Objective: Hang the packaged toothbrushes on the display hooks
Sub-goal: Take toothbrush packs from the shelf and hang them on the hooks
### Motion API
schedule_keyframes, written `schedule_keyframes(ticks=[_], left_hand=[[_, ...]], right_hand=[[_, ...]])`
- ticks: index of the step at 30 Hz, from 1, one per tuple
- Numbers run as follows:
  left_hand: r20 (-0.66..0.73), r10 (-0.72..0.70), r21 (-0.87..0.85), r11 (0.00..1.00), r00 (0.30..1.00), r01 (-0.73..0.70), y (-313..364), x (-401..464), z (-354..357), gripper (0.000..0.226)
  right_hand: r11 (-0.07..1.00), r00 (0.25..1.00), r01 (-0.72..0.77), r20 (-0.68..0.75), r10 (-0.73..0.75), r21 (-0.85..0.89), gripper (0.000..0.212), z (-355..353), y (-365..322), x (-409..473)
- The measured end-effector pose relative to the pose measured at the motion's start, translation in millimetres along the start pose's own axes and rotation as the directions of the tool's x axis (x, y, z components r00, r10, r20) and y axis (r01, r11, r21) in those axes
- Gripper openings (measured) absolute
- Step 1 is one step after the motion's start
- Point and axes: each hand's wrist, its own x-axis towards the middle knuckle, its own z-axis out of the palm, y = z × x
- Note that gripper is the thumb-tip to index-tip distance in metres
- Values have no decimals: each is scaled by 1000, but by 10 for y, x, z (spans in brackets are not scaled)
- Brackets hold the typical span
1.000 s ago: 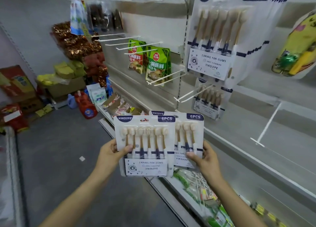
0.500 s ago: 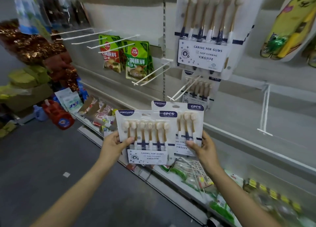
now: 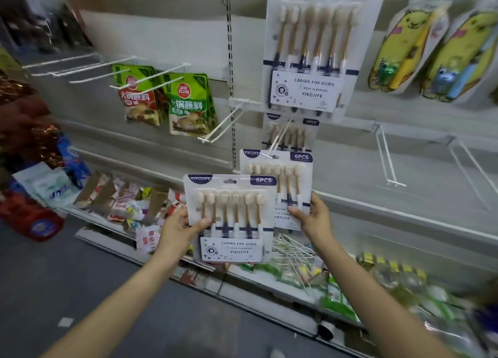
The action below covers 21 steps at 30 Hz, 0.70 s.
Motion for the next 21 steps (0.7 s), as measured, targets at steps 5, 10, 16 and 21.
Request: schedule_keyframes(ticks=[5, 10, 16, 21], left_hand=[[49, -8, 4, 1000, 999, 8, -75, -53, -69, 23], [39, -5, 1, 1000, 999, 5, -146, -52, -138, 26], [-17, 1, 26, 1000, 1000, 0, -191, 21, -145, 23], [-70, -13, -32, 999, 997, 10, -186, 48, -45, 21]], right_hand=[[1000, 999, -20, -44, 20, 2, 45, 124, 76, 109], [1000, 999, -26, -45, 25, -8, 40, 198, 140, 404], [999, 998, -30, -59, 29, -13, 36, 148, 79, 1012], [999, 995, -23, -101, 21, -22, 46, 67, 106, 1591]])
